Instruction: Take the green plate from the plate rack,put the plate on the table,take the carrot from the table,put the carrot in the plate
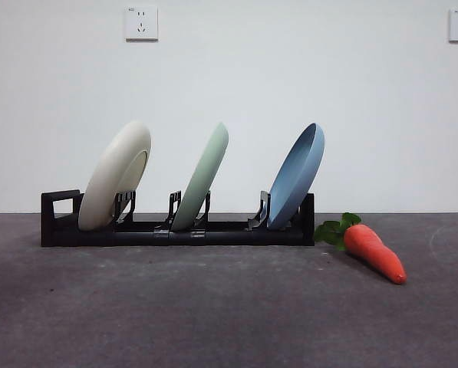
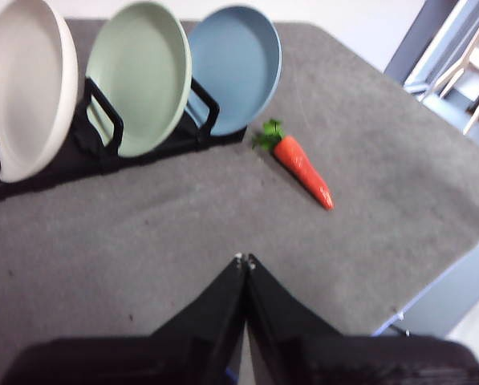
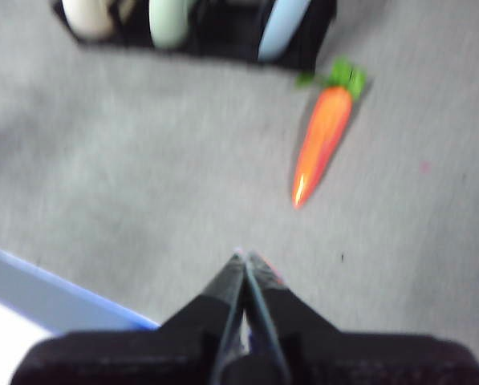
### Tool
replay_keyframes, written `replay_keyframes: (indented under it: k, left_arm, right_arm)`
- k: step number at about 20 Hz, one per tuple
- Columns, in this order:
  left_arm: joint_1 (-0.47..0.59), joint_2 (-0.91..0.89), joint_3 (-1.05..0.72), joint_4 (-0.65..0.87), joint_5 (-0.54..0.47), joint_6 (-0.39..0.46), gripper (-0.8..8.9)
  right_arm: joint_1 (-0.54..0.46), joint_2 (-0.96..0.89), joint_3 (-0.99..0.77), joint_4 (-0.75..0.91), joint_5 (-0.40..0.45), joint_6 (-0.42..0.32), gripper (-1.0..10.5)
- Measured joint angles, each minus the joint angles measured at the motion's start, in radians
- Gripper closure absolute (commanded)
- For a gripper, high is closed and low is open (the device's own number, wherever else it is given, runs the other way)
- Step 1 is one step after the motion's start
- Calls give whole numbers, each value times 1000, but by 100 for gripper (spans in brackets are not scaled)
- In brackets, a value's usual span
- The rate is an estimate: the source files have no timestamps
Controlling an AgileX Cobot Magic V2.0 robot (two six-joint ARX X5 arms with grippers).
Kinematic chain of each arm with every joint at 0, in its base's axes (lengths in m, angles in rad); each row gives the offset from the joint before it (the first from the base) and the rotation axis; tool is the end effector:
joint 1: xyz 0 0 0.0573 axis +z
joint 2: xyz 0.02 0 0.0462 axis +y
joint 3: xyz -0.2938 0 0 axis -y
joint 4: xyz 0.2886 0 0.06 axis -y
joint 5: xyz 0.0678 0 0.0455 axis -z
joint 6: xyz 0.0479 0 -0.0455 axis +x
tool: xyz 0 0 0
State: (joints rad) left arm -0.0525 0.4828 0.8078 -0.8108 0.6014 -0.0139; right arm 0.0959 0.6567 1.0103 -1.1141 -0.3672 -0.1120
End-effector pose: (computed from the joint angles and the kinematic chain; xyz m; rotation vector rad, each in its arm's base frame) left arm 0.1074 -0.0328 0.3388 -0.1472 0.4804 -0.6376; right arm 0.1166 0.0285 0.3615 -0.0010 0.7338 0.4820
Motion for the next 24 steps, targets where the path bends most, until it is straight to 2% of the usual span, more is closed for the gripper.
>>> replay_keyframes:
  k: [2, 3, 4, 5, 6, 7, 8, 9, 16, 20, 24]
  left_arm:
    - [0, 2, 2, -31, 1, 19, 811]
    - [0, 2, 2, -37, 0, 22, 761]
    - [0, 1, 3, -43, 0, 23, 622]
    - [0, 2, 3, -51, 0, 24, 387]
    - [0, 2, 3, -52, 0, 25, 264]
    - [0, 2, 3, -52, 0, 26, 257]
    - [0, 2, 3, -52, 0, 29, 257]
    - [0, 2, 3, -52, 0, 29, 257]
    - [0, 13, 6, -5, 2, 27, 257]
    - [-28, 111, 12, 172, 42, -37, 257]
    - [-127, 276, 13, 395, 33, -109, 257]
  right_arm:
    - [0, 9, 0, -2, 0, -13, 940]
    - [0, 12, 0, -2, 0, -16, 934]
    - [0, 13, 0, -2, 0, -15, 879]
    - [0, 14, 0, -3, 0, -11, 741]
    - [0, 16, 1, -3, 0, -6, 602]
    - [0, 16, 1, -4, 1, 2, 425]
    - [0, 16, 1, -4, 2, 6, 339]
    - [0, 18, 1, -4, 2, 11, 320]
    - [0, 18, 1, -5, 3, 22, 320]
    - [0, 36, 1, -5, 2, 22, 320]
    - [0, 63, 1, -5, 1, 22, 320]
